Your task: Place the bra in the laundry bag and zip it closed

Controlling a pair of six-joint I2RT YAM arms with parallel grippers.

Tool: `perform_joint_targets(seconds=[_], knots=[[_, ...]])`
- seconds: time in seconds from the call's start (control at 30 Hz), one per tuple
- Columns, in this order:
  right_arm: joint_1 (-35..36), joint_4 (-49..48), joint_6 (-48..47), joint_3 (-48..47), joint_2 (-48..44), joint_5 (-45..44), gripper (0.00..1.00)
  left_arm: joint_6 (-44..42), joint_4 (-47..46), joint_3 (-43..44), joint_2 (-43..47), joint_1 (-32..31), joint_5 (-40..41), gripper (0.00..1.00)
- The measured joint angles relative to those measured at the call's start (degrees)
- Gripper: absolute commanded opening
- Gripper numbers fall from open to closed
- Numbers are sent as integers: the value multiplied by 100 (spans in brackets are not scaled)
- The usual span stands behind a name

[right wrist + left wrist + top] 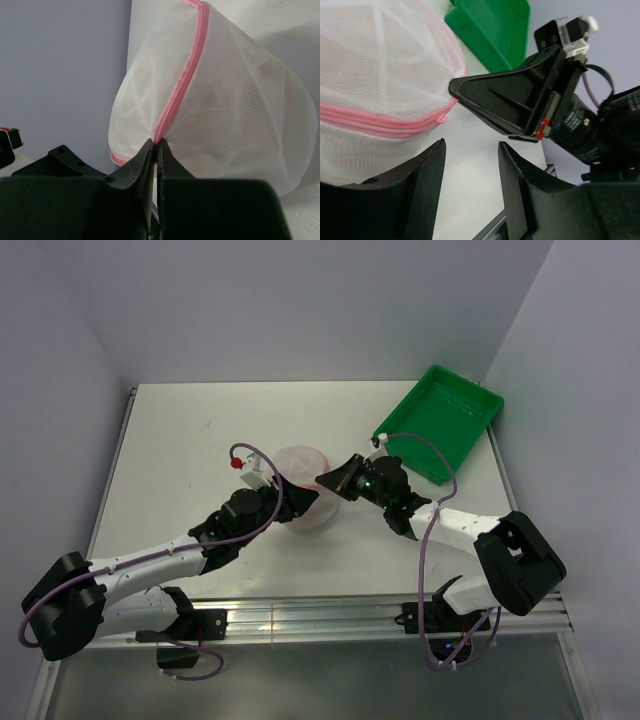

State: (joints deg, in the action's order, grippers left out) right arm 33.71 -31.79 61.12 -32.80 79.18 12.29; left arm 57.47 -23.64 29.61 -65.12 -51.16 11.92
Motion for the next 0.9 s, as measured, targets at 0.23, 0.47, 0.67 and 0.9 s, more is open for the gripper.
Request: perform_joint_targets(seconds=[0.23, 0.47, 0.67, 0.9], knots=[[0, -28, -7, 13, -87, 0, 0, -114, 0, 0, -271, 0, 81, 50], [4, -37, -9, 22, -127, 17, 0, -238, -125, 0, -417, 0, 151, 48], [48, -42, -15, 28, -192, 13, 0, -343, -407, 0, -544, 0, 175, 43], [107, -52, -50, 50, -195, -4, 0, -407, -664, 0, -614, 0, 317, 35]])
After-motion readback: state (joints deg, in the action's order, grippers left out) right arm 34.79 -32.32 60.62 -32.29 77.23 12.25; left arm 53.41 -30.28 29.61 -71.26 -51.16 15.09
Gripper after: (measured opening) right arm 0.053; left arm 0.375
